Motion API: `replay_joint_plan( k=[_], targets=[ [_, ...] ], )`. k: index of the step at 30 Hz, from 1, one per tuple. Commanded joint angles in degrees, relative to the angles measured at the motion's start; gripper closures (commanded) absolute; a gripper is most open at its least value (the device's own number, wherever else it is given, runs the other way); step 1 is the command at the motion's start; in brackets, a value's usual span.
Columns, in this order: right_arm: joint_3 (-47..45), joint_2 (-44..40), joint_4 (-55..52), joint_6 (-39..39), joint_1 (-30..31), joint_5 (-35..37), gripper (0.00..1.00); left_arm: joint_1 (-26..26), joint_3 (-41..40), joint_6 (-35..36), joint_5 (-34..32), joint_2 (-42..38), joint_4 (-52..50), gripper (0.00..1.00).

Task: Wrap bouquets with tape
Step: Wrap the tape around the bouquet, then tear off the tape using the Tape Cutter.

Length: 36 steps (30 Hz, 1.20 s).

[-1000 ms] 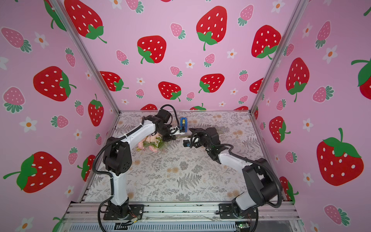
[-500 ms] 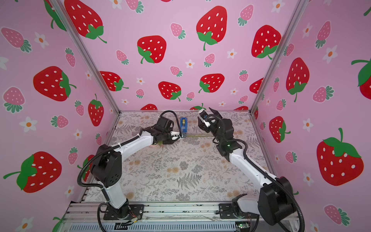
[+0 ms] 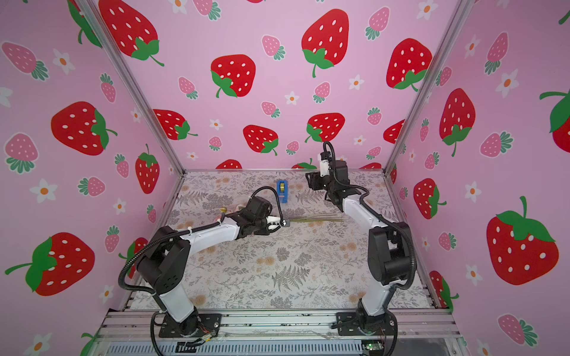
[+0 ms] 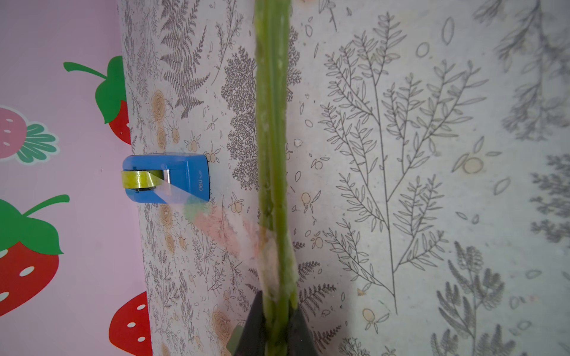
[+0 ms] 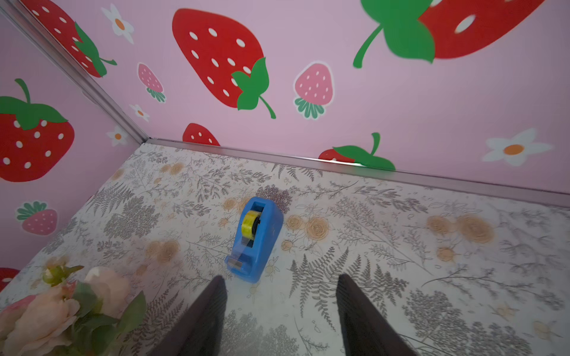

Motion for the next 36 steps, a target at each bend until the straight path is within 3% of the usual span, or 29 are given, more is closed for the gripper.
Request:
replay_joint_plan(
  k=[1, 6, 14, 21, 26, 36],
  targets=[
    [2.17, 3.59, -4.41, 7.67, 0.38, -8.15, 0.4, -0.89, -0.64, -0.19, 0.99, -1.14, 1.29, 1.0],
    [2.99, 9.63, -2.36, 12.93, 1.3, -12.93, 0.42, -2.48, -2.03, 0.92, -2.46, 0.5, 6.33, 1.0],
    [3.89, 17.13, 3.87, 22.35, 4.19, -19.29, 0.42, -3.16, -2.36, 0.81, -4.0, 2.67, 5.83, 1.0],
    [6.21, 22.28, 6.46, 28.38, 5.73, -20.1, 0.46, -3.39, -1.82, -0.25, -4.94, 3.98, 5.46, 1.0],
    [9.17, 25.11, 4.18, 29.48, 6.36, -17.64, 0.54, -3.41, -1.67, -0.07, -4.96, 4.26, 4.76, 1.0],
    [12.72, 28.93, 3.6, 30.71, 6.71, -16.1, 0.6, -3.39, -0.64, 0.18, -4.7, 4.96, 4.65, 1.0]
  ],
)
